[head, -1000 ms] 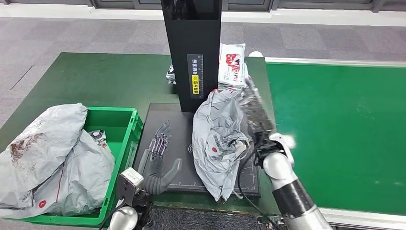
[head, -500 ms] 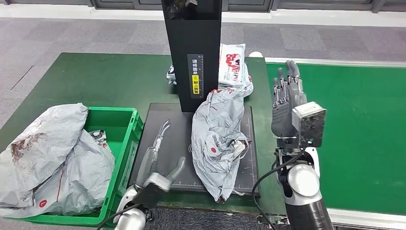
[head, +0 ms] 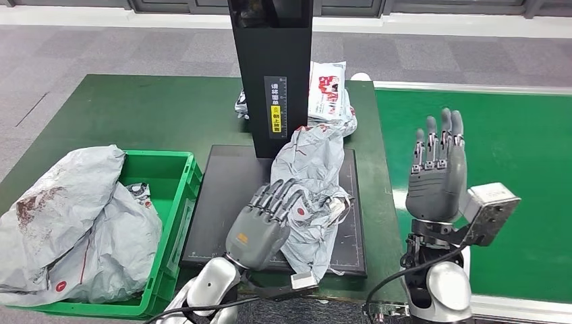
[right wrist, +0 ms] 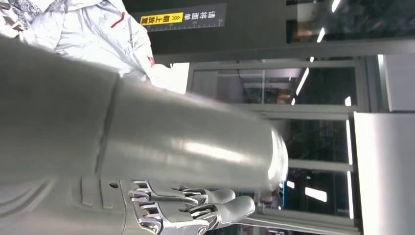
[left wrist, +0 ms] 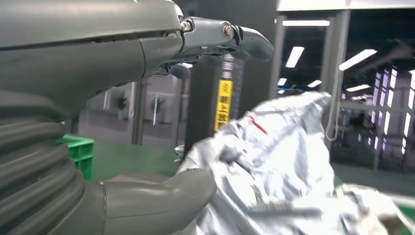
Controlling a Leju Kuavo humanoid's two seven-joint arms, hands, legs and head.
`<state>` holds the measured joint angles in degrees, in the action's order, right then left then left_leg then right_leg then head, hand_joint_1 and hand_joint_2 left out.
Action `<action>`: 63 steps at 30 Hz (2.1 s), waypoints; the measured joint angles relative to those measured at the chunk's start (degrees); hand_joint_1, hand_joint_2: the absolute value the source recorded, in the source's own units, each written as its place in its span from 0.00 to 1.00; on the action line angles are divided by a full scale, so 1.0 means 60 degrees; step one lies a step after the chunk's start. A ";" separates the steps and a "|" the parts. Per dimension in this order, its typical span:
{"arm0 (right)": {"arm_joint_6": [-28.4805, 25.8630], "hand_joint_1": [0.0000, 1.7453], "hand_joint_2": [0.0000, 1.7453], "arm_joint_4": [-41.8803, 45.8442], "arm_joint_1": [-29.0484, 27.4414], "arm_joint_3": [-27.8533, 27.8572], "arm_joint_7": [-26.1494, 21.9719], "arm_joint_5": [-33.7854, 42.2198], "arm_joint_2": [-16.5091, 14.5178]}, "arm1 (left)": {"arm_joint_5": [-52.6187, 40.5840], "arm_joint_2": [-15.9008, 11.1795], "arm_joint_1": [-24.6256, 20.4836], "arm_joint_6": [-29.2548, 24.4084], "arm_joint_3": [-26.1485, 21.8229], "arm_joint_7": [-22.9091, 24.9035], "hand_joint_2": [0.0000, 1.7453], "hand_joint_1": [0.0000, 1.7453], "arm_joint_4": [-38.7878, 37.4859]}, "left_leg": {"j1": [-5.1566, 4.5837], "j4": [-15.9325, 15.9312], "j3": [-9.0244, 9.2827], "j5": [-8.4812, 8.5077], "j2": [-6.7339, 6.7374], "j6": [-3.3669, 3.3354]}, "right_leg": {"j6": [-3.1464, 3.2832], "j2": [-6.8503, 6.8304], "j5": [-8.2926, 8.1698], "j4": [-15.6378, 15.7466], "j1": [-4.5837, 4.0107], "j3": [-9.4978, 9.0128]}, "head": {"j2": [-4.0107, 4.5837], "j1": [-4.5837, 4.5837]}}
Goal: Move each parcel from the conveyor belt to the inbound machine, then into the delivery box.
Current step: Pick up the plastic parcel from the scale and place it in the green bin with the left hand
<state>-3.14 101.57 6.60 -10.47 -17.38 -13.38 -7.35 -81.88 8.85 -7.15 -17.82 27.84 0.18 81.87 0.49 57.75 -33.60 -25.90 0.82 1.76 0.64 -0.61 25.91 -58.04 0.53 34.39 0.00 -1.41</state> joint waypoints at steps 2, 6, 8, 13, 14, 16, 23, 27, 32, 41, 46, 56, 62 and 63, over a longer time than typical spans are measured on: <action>0.0034 0.00 0.00 0.0161 -0.0250 0.0126 -0.0101 0.0057 -0.0065 | -0.0321 0.0058 -0.0207 0.0232 0.0127 0.0153 1.00 0.00 -0.0285 | 0.0000 0.0000 0.0000 0.0000 -0.0001 0.0000 | 0.0000 -0.0001 0.0000 0.0000 0.0000 0.0000 | 0.0000 0.0001; 0.0200 0.00 0.00 0.0441 -0.0763 0.0411 -0.0286 0.0104 -0.0258 | -0.0684 0.0208 -0.0795 0.0876 0.0270 0.0537 1.00 0.00 -0.1159 | 0.0000 0.0000 -0.0001 0.0000 0.0001 0.0000 | 0.0000 -0.0004 0.0000 0.0000 0.0001 -0.0001 | 0.0000 0.0001; 0.0286 0.00 0.00 0.0500 -0.0958 0.0513 -0.0367 0.0191 -0.0303 | -0.0642 0.0254 -0.1108 0.1295 0.0280 0.0645 1.00 0.00 -0.1687 | -0.0001 0.0000 -0.0001 0.0000 0.0002 0.0000 | 0.0000 -0.0003 0.0000 0.0000 0.0001 -0.0003 | 0.0000 0.0001; 0.0347 0.00 0.00 0.0558 -0.1315 0.0571 -0.0494 0.0273 -0.0350 | -0.0418 0.0280 -0.1710 0.1853 0.0167 0.0739 1.00 0.00 -0.2846 | 0.0000 0.0000 0.0000 0.0001 0.0003 0.0001 | 0.0000 -0.0002 -0.0001 0.0000 0.0000 -0.0004 | 0.0000 0.0002; 0.0340 0.00 0.00 0.0585 -0.1356 0.0572 -0.0509 0.0309 -0.0354 | -0.0392 0.0282 -0.1799 0.2057 0.0090 0.0813 1.00 0.00 -0.3025 | 0.0000 0.0000 0.0000 0.0001 0.0003 0.0001 | 0.0000 -0.0002 -0.0001 0.0000 0.0000 -0.0004 | 0.0000 0.0002; 0.0322 0.00 0.00 0.0651 -0.1440 0.0572 -0.0534 0.0391 -0.0363 | -0.0362 0.0282 -0.1983 0.2487 -0.0137 0.0941 1.00 0.00 -0.3406 | 0.0001 0.0000 0.0001 0.0002 0.0002 0.0001 | 0.0001 -0.0002 -0.0001 0.0000 -0.0001 -0.0005 | 0.0000 0.0002; 0.0299 0.00 0.00 0.0764 -0.1592 0.0572 -0.0546 0.0441 -0.0389 | -0.0315 0.0293 -0.2462 0.2828 -0.0608 0.0981 1.00 0.60 -0.4250 | 0.0000 0.0000 0.0006 0.0002 -0.0002 0.0000 | 0.0000 -0.0002 -0.0001 0.0000 -0.0001 -0.0015 | 0.0000 0.0001; 0.0261 0.00 0.00 0.0768 -0.1608 0.0572 -0.0539 0.0633 -0.0391 | -0.0347 0.0319 -0.2802 0.3135 -0.0861 0.0987 1.00 1.00 -0.4750 | 0.0000 -0.0001 0.0015 0.0001 -0.0003 -0.0001 | -0.0001 -0.0003 -0.0001 0.0000 -0.0001 -0.0032 | 0.0000 0.0001; 0.0154 0.00 0.00 0.0769 -0.1616 0.0572 -0.0518 0.0761 -0.0391 | -0.0591 0.0346 -0.3159 0.3152 -0.1279 0.0973 1.00 1.00 -0.5344 | 0.0001 -0.0003 0.0029 -0.0013 0.0004 -0.0009 | -0.0002 -0.0004 0.0006 0.0000 0.0000 -0.0089 | 0.0000 -0.0001; 0.0124 0.00 0.00 0.0968 -0.1955 0.0572 -0.0494 0.0773 -0.0393 | -0.0415 0.0463 -0.3003 0.1620 -0.2196 0.1257 1.00 1.00 -0.5170 | 0.0004 -0.0004 0.0078 0.0006 0.0003 0.0001 | 0.0006 -0.0002 0.0007 -0.0001 -0.0004 -0.0089 | 0.0000 -0.0001; 0.0100 0.00 0.00 0.1082 -0.2101 0.0572 -0.0473 0.0771 -0.0413 | 0.1265 0.0585 -0.2687 0.0309 -0.2903 0.0351 1.00 1.00 -0.4419 | 0.0003 -0.0003 0.0063 0.0000 0.0002 -0.0001 | 0.0001 -0.0002 0.0012 0.0000 -0.0004 -0.0078 | 0.0000 0.0000; -0.0312 0.00 0.00 0.1092 -0.2304 0.0572 -0.0473 0.0898 -0.0413 | 0.3663 0.0633 -0.1593 -0.1839 -0.3795 -0.0847 1.00 1.00 -0.0699 | 0.0003 -0.0003 0.0032 -0.0010 0.0002 -0.0007 | 0.0000 -0.0001 0.0015 0.0000 -0.0004 -0.0046 | 0.0000 -0.0002; -0.0391 0.00 0.00 0.1092 -0.2409 0.0572 -0.0470 0.0897 -0.0413 | 0.3205 0.0554 -0.1188 -0.2279 -0.3941 -0.0806 1.00 1.00 0.0927 | 0.0003 -0.0003 0.0026 -0.0011 0.0000 -0.0008 | -0.0002 -0.0002 0.0018 0.0000 -0.0004 -0.0042 | 0.0000 -0.0002; -0.0391 0.00 0.00 0.1092 -0.2417 0.0572 -0.0470 0.0897 -0.0413 | 0.3200 0.0543 -0.1144 -0.2279 -0.3944 -0.0804 1.00 1.00 0.1078 | 0.0003 -0.0003 0.0026 -0.0011 0.0000 -0.0008 | -0.0002 -0.0002 0.0018 0.0000 -0.0004 -0.0042 | 0.0000 -0.0002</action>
<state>-5.49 108.13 -7.90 -7.04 -20.20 -8.00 -9.84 -62.68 12.11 -14.02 -31.50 4.18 -4.65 88.33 0.50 57.73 -33.44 -25.96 0.83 1.71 0.63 -0.62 26.01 -58.04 0.50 34.13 0.00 -1.42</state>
